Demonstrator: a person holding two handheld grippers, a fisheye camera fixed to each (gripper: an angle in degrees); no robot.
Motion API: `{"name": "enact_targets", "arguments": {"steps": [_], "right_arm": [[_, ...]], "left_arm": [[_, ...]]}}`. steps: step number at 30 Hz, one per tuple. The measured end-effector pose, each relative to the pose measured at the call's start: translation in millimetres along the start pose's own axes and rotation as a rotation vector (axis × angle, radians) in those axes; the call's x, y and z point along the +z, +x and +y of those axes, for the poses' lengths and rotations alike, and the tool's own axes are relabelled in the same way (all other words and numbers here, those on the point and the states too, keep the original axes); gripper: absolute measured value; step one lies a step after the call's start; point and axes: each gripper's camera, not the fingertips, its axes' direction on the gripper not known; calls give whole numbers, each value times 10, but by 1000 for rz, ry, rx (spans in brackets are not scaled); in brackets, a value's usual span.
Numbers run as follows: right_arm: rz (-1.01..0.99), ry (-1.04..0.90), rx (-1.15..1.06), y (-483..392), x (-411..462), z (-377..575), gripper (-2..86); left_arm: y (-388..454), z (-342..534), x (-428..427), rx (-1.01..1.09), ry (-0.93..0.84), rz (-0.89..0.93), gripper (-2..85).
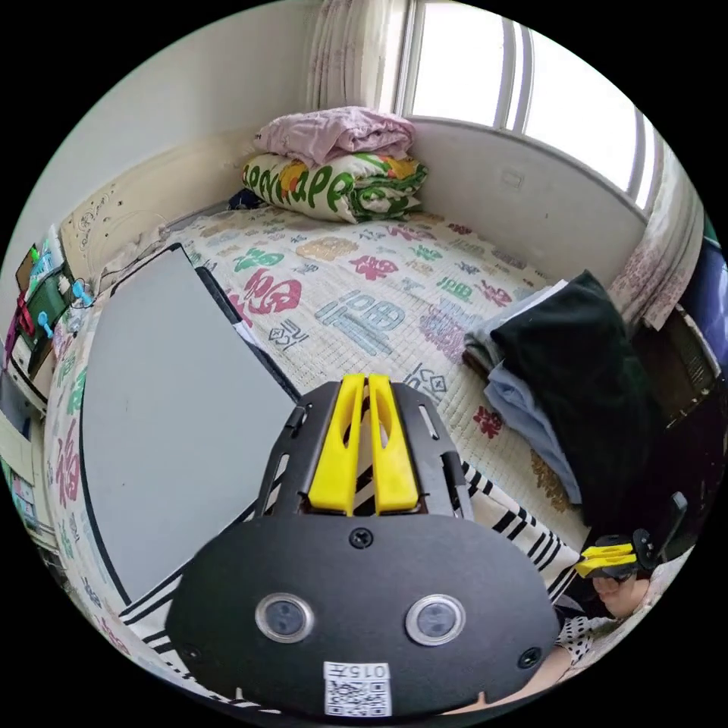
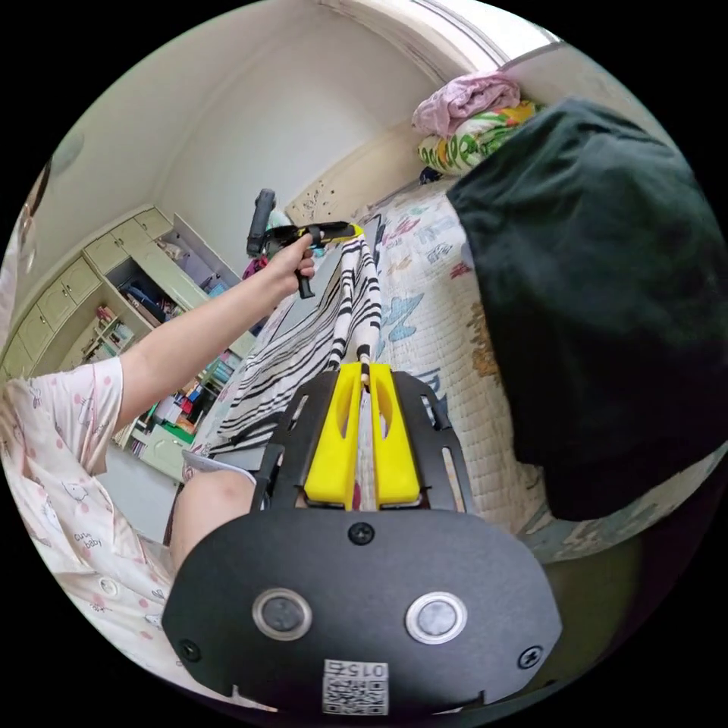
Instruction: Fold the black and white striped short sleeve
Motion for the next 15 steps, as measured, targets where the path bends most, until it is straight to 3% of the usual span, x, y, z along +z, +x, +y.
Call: {"name": "enact_targets", "arguments": {"steps": [6,8,12,15], "right_arm": [[-97,224,-169,-411,-766,335,6],[-191,175,-254,-627,-633,477,6],[-408,-143,-432,-1116,396,994,6],[-438,-341,-530,-1445,1169,1570,5]], "left_arm": [[-273,279,-1164,30,212,131,-4],[-685,679,-1618,5,256,133,-4],[-1608,1828,-1991,-105,245,79,-5],[-2157,2685,-2003,-213,240,30,-6]]}}
